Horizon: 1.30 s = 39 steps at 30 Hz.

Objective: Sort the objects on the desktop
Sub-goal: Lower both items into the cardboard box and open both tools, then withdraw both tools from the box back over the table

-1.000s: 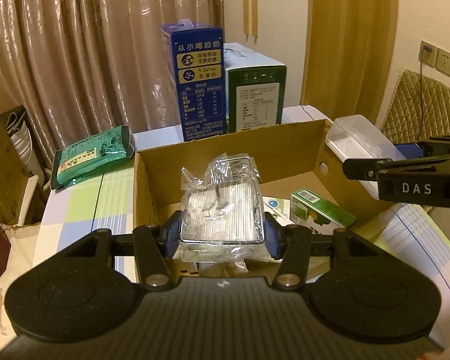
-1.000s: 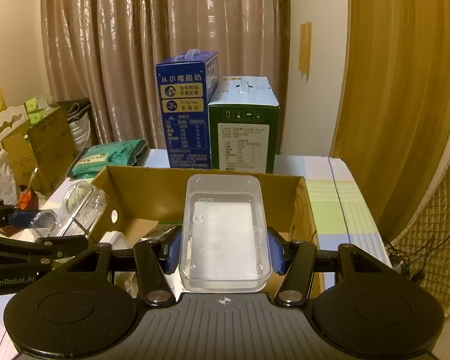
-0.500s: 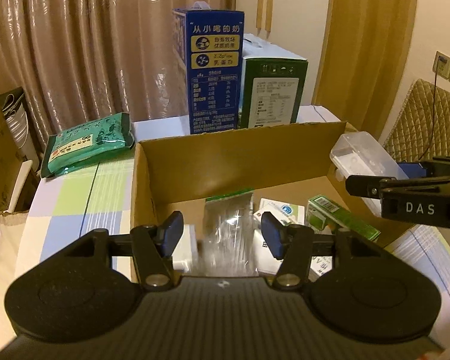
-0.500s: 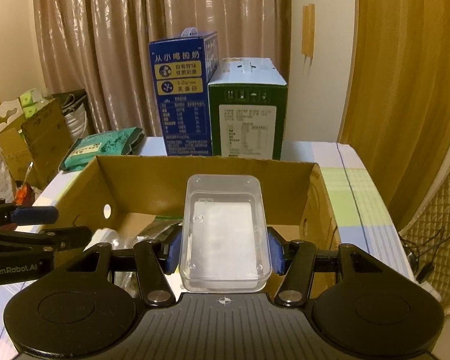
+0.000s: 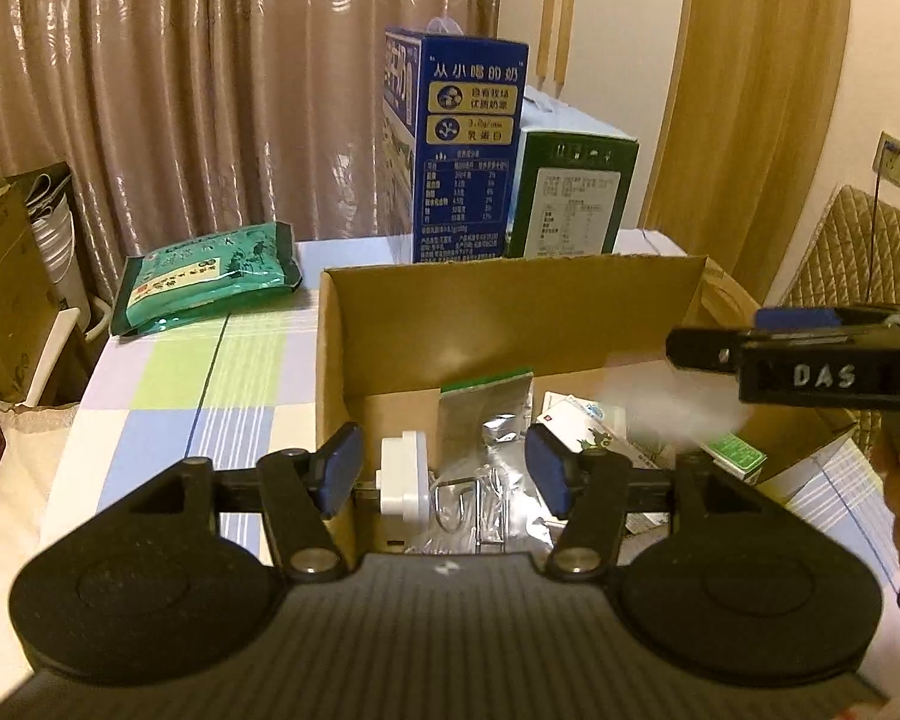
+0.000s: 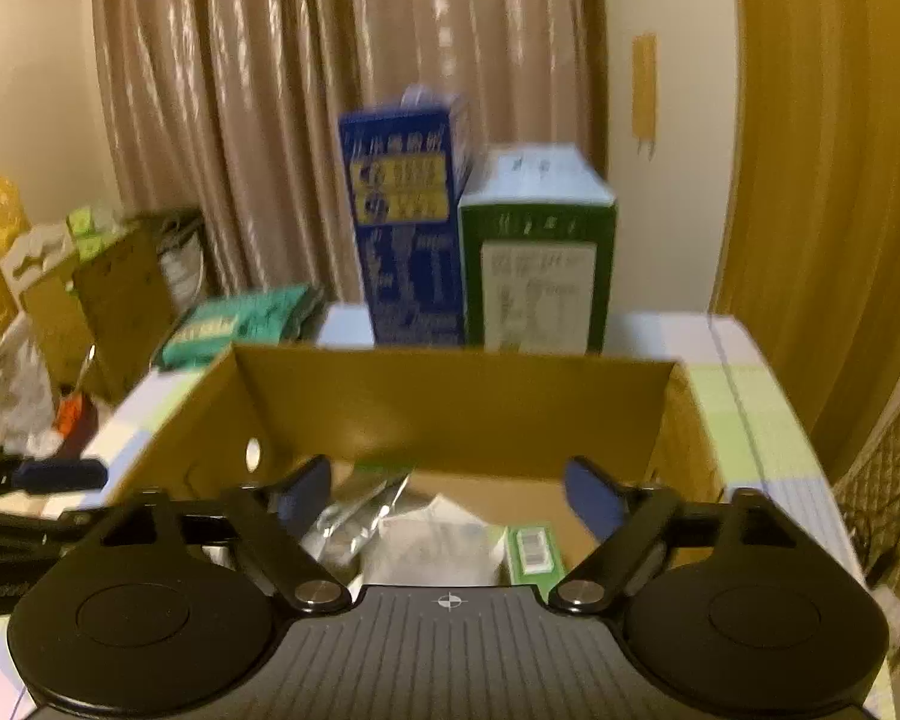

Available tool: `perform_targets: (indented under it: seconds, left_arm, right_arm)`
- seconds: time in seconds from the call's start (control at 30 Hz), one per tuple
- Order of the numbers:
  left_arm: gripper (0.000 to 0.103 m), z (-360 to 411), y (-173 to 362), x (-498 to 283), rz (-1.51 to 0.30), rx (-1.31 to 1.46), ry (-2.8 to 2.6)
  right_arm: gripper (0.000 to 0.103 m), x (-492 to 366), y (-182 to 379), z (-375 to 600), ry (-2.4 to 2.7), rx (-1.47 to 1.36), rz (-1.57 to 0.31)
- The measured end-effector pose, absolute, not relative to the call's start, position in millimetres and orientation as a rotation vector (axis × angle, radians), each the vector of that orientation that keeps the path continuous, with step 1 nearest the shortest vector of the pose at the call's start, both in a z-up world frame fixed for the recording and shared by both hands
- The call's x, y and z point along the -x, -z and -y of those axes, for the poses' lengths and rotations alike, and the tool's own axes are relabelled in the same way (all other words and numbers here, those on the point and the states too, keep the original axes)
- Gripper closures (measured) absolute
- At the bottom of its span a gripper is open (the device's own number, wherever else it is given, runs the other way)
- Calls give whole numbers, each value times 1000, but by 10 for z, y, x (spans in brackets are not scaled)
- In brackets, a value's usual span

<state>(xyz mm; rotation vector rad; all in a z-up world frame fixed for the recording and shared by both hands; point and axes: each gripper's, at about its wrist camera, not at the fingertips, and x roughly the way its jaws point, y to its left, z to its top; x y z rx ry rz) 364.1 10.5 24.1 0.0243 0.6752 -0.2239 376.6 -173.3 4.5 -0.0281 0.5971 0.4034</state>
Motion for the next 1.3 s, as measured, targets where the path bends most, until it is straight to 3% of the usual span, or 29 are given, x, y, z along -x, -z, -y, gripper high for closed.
perform_targets:
  seconds: [0.3,0.93,1.3]
  left_arm:
    - [42,-103,-402,-3197,-639,21,251]
    - [5,20,-573,-1773,-649,75,235]
    - [1,233,-330,-1184,-729,111,283]
  right_arm:
    - [19,-3324,-124,2193,-333,-37,-598]
    - [2,-1753,-105,2814,-268,-145,-721]
    - [2,-1214,-39,2994,-255,-154,-784]
